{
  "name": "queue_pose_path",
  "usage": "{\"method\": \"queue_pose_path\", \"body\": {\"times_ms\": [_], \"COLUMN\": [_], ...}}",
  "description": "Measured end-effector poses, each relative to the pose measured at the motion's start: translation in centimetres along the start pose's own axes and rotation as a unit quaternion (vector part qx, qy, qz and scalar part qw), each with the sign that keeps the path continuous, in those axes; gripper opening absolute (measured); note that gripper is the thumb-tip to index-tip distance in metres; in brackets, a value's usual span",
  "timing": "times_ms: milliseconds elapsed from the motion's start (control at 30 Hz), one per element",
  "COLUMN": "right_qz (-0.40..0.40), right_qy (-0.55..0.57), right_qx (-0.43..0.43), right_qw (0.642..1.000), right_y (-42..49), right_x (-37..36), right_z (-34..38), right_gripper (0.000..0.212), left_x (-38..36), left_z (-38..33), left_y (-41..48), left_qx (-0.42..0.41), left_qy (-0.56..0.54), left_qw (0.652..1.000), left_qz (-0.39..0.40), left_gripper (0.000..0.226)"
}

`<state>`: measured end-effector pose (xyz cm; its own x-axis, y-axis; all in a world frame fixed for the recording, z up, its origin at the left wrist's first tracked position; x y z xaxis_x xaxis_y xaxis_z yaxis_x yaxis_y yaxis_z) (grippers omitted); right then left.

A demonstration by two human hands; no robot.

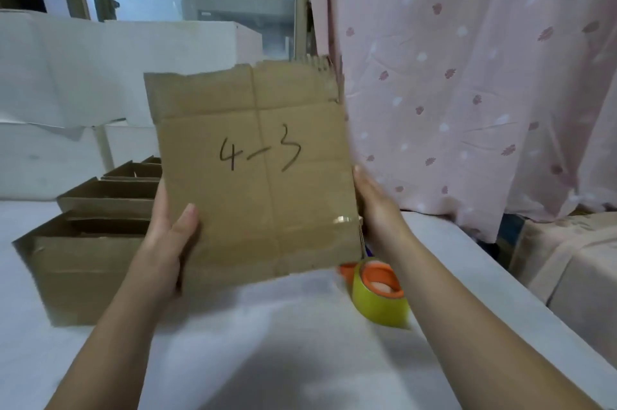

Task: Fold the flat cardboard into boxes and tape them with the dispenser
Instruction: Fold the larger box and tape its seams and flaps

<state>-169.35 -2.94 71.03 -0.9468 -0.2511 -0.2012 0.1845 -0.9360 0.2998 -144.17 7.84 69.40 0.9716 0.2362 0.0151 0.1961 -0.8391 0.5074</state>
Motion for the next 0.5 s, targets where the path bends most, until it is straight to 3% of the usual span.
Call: {"method": "queue_pose_path", "body": {"times_ms": [67,233,367,467,500], "right_qz": [0.034,0.075,0.085,0.099,0.096], "right_qy": [0.034,0.109,0.096,0.061,0.047], "right_qx": [-0.032,-0.04,0.0,0.041,0.066], "right_qw": [0.998,0.99,0.992,0.992,0.992], "right_y": [-2.5,-5.7,-6.8,-7.3,-7.4], "right_x": [-1.2,-1.8,-1.8,-2.4,-2.7], "right_z": [-1.2,-3.1,-2.5,-1.5,-0.9], "right_gripper": [0.051,0.029,0.041,0.069,0.07], "left_x": [0.3,0.8,1.5,1.6,1.5], "left_z": [0.3,1.2,0.6,-0.7,-1.1], "left_y": [-1.8,-5.1,-5.6,-5.4,-5.2], "left_qx": [0.009,0.005,-0.027,-0.056,-0.064], "left_qy": [0.014,0.065,0.062,0.099,0.115], "left_qw": [1.0,0.996,0.994,0.988,0.985], "left_qz": [-0.023,-0.062,-0.088,-0.103,-0.108], "left_gripper": [0.068,0.064,0.047,0.054,0.055]}}
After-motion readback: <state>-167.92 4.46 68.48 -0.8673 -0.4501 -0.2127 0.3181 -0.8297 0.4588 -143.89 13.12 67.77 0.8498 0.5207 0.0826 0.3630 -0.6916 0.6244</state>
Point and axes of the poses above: each hand's wrist, its own y-axis towards the middle knuckle, its own x-axis out of the back of the hand, z = x × y, the point moved 6 cm from there along y, towards the middle knuckle, and after that the axes turned 12 degrees about y, right-handed, at the moved point
